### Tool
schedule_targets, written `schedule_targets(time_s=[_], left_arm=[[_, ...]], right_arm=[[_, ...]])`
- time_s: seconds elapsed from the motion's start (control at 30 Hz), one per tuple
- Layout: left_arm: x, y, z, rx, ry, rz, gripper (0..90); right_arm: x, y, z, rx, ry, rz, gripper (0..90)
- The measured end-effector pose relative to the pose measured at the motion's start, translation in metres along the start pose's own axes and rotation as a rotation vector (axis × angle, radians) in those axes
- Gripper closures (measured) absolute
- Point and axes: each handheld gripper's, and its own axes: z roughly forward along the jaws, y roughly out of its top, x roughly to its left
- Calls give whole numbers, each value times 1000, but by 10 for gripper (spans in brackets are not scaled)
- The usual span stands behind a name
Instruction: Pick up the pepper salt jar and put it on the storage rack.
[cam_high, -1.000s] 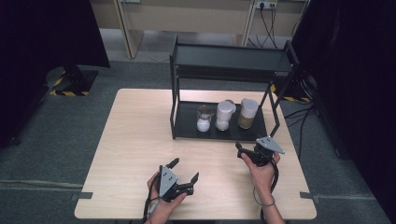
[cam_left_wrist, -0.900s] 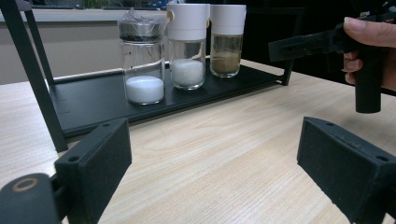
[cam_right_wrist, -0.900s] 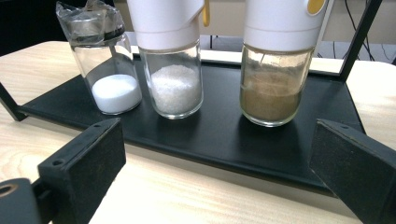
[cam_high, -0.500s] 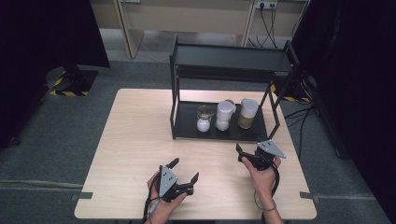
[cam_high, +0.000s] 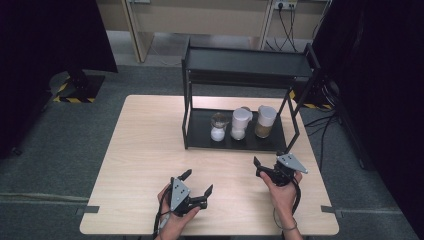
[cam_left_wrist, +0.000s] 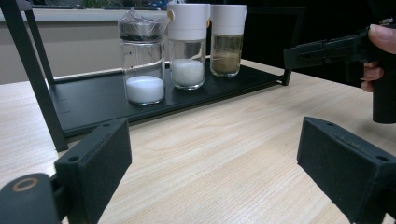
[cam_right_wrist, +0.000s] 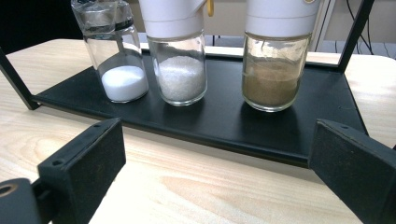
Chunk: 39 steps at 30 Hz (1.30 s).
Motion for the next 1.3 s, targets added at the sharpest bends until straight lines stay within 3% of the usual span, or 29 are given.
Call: schedule_targets(time_s=[1.3], left_arm=[[0, 0, 0, -2, 1, -2, 95]], right_arm=[[-6, -18, -38, -16, 11, -14, 42]])
